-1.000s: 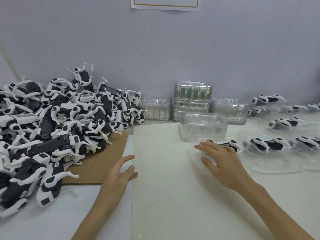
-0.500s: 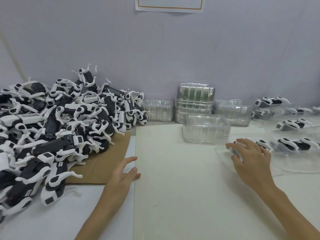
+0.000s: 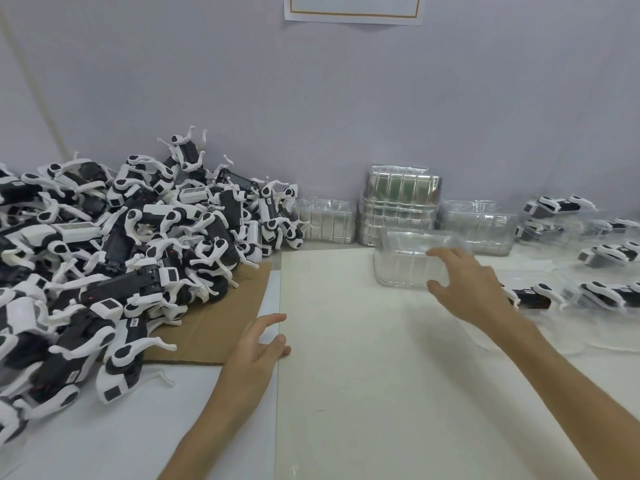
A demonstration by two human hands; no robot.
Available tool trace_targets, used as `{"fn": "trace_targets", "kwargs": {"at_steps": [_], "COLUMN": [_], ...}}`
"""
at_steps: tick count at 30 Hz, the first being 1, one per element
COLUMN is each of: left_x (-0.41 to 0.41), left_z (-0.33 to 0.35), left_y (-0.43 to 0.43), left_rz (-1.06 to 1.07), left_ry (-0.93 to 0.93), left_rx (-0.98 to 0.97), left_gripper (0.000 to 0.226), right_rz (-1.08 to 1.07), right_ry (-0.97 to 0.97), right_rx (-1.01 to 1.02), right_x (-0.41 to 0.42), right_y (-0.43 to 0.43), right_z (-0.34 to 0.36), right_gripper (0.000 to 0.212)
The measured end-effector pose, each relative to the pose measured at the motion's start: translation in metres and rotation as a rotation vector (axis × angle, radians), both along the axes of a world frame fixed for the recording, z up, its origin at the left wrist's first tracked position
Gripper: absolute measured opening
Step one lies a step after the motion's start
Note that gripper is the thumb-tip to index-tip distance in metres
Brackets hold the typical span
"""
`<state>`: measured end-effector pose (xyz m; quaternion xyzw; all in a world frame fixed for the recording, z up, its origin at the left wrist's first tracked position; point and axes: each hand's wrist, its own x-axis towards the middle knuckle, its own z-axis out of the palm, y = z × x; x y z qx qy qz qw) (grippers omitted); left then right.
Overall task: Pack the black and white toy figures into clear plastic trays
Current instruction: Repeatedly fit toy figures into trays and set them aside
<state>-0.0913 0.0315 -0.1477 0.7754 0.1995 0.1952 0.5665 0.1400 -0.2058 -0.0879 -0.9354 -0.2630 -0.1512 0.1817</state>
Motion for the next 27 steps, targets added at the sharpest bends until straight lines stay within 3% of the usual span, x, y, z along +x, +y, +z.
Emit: {"fn": "trace_targets", "kwargs": {"at_steps": [2, 4, 8, 12, 14, 16, 18, 21, 24, 27], "left_x": [-0.001, -0.002, -0.001, -0.001, 0.0, 0.002, 0.003, -0.001, -0.005, -0.008], "left_z": [0.0, -0.001, -0.004, -0.006, -0.007, -0.005, -0.001, 0.008, 0.014, 0.019], "left_y": [0.001, 0.003, 0.005, 0.006, 0.007, 0.007, 0.006, 0.004, 0.004, 0.004], "left_rz": [0.0, -0.004, -0.019, -0.087, -0.09, -0.066, -0.063, -0.08, -0.092, -0.143], "left_ry": [0.005, 0.007, -0.02, 0.006, -0.009, -0.061, -0.126, -0.288, -0.427, -0.405], "left_rx": [-0.008, -0.011, -0.014, 0.005, -0.006, -0.064, -0.161, -0.305, -0.464, -0.445], "left_gripper": [0.027, 0.027, 0.023, 0.025, 0.021, 0.016, 0.023, 0.031, 0.036, 0.037], "right_rz": [-0.046, -0.125, -0.169, 0.063, 0.19, 0.286, 0.375, 0.484, 0.568, 0.54], "right_ry": [-0.006, 0.035, 0.133, 0.046, 0.017, 0.067, 0.167, 0.298, 0.437, 0.523], "right_rx": [-0.244, -0.347, -0.238, -0.155, -0.039, 0.207, 0.495, 0.771, 0.939, 1.019], "right_x": [0.02, 0.039, 0.057, 0.031, 0.006, -0.022, -0.051, -0.092, -0.127, -0.147], "right_y": [0.017, 0.027, 0.044, 0.069, 0.082, 0.093, 0.101, 0.104, 0.102, 0.099], "right_z": [0.004, 0.005, 0.004, 0.002, 0.004, 0.011, 0.018, 0.013, -0.009, -0.028], "right_gripper": [0.062, 0.063, 0.035, 0.024, 0.024, 0.02, 0.014, 0.012, 0.011, 0.02]}}
